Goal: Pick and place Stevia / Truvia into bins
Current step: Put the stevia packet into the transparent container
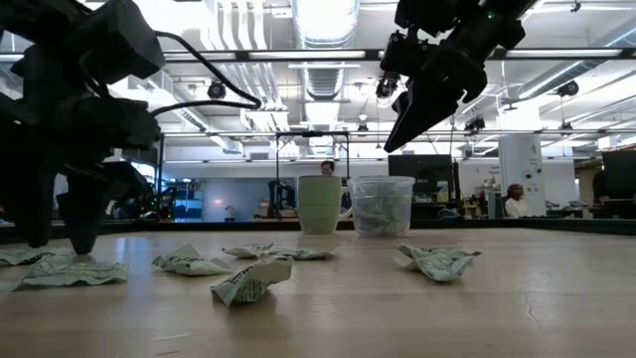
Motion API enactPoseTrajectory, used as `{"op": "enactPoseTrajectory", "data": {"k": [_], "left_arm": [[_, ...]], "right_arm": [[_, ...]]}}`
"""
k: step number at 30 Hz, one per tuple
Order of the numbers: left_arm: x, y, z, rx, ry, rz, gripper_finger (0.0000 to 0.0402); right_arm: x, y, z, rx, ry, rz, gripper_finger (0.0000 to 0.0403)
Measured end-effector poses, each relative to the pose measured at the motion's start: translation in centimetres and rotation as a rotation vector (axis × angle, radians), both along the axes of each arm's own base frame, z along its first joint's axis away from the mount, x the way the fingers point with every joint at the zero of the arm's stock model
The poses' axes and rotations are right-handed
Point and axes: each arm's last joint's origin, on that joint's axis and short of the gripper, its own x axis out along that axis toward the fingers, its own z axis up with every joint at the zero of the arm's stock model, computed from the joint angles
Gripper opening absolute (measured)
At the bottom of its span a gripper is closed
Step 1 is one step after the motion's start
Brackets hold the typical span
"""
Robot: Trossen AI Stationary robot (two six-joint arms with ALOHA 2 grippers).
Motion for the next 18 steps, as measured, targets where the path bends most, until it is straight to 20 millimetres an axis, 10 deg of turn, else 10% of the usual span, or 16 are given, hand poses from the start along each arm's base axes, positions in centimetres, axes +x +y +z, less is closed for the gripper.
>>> {"op": "enactPoseTrajectory", "data": {"k": [18], "left_arm": [[0.7,-1.7,-1.0,-0.044,-0.007,-0.059,0.0207]], "right_arm": [[-0.1,0.0,-0.2,0.005,0.006,-0.006,0.0148]]}}
